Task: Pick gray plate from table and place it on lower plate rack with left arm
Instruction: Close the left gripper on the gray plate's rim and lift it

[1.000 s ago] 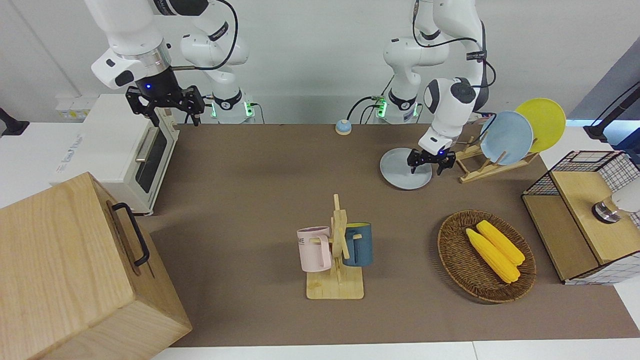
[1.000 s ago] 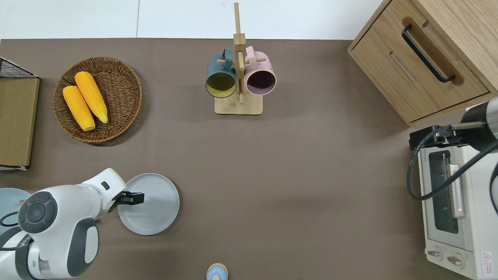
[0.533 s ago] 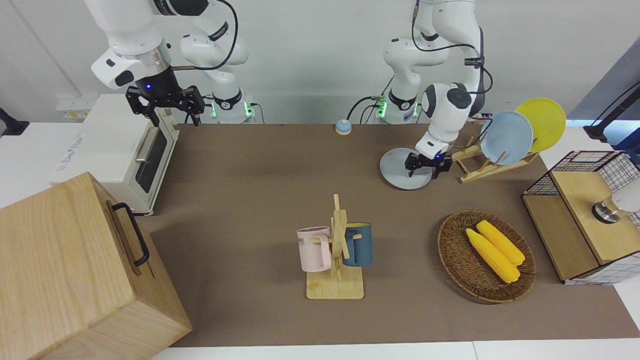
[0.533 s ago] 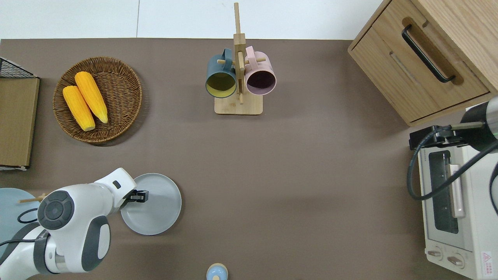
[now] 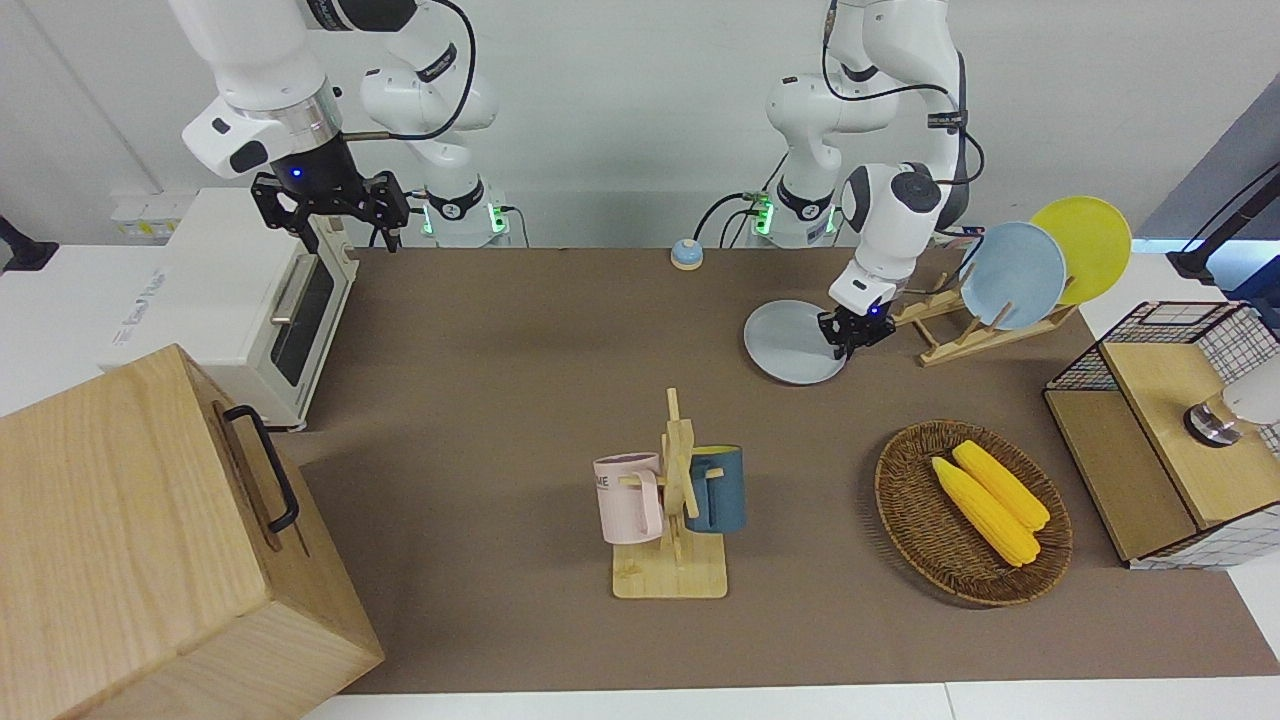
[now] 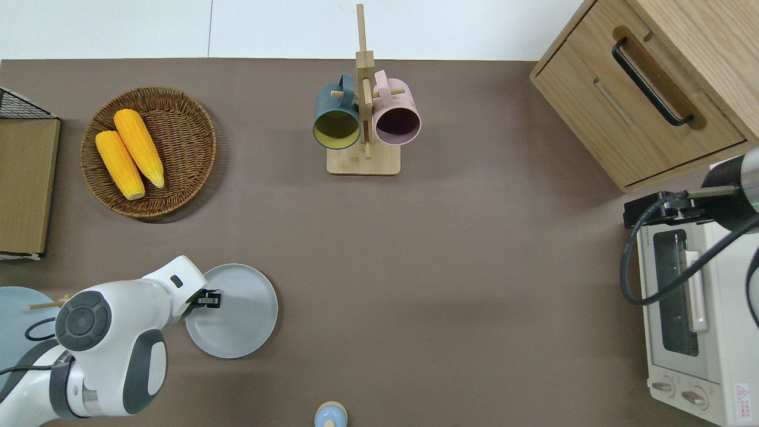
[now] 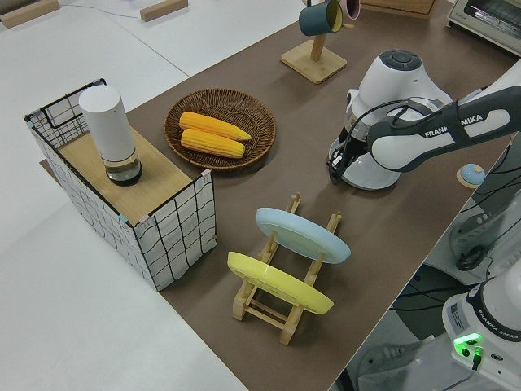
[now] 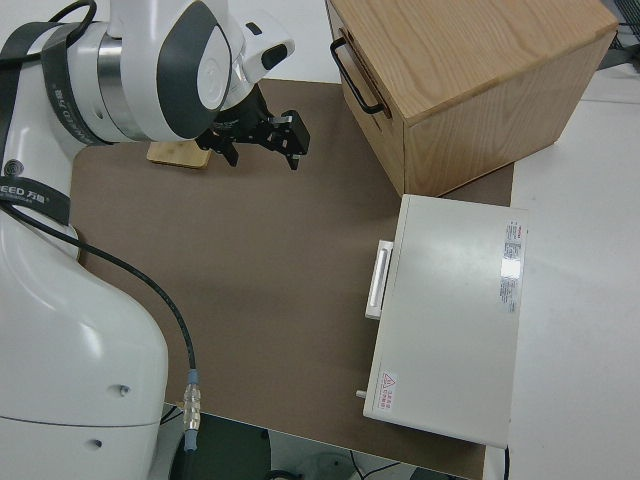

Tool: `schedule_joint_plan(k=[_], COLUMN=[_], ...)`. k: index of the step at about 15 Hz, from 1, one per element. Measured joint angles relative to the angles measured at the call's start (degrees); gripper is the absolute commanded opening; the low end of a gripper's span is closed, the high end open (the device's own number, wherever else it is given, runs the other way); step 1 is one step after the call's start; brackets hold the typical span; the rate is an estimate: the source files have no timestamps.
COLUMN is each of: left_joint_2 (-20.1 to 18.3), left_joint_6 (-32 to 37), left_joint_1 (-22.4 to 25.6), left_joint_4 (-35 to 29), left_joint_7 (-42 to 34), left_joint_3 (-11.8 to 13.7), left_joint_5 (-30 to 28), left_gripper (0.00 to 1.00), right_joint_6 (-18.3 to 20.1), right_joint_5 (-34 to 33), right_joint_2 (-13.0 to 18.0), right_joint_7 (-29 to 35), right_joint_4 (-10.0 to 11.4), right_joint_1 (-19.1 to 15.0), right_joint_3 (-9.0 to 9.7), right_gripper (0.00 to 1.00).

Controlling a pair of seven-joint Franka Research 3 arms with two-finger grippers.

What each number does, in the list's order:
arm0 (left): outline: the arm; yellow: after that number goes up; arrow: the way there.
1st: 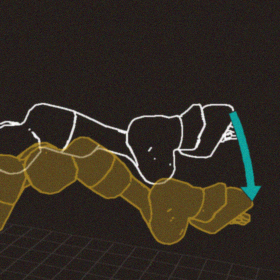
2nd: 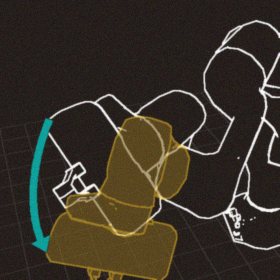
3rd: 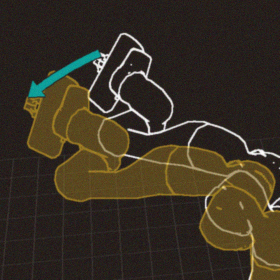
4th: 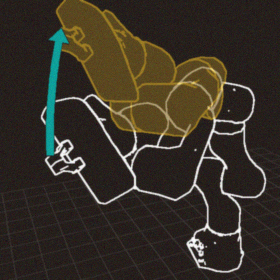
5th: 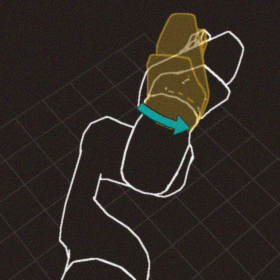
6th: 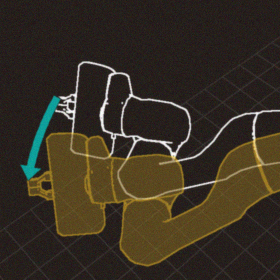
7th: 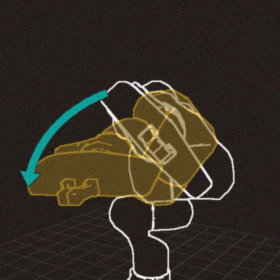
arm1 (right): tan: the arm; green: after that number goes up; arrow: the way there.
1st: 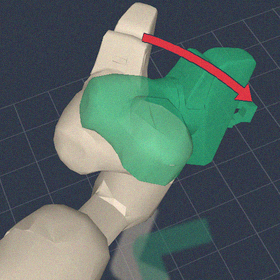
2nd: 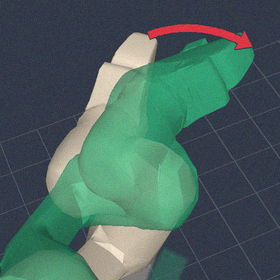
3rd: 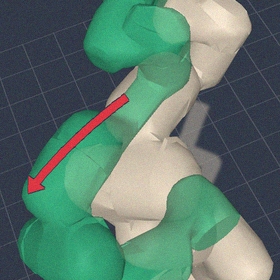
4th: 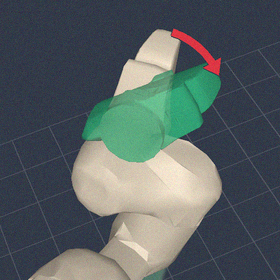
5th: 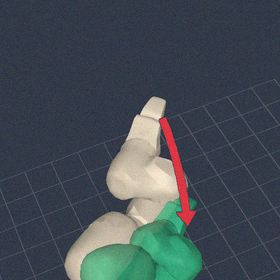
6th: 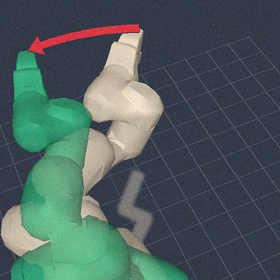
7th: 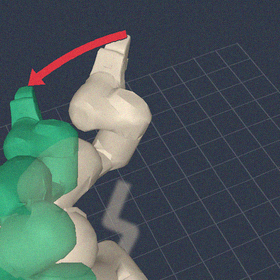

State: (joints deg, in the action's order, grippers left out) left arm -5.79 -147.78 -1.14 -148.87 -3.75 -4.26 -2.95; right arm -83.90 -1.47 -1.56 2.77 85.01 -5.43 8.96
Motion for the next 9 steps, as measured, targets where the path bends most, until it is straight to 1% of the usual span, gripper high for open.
schedule_joint_plan(k=[9], left_joint_2=[-0.71], left_joint_6=[0.31], left_joint_1=[-0.08], left_joint_4=[0.01], left_joint_7=[-0.08], left_joint_3=[-0.2], left_joint_5=[0.0], left_gripper=[0.0], right_joint_6=[0.0], right_joint_5=[0.0], right_joint_2=[0.0], right_joint_7=[0.0], right_joint_4=[0.0], right_joint_1=[0.0], right_joint_3=[0.0], right_gripper=[0.983])
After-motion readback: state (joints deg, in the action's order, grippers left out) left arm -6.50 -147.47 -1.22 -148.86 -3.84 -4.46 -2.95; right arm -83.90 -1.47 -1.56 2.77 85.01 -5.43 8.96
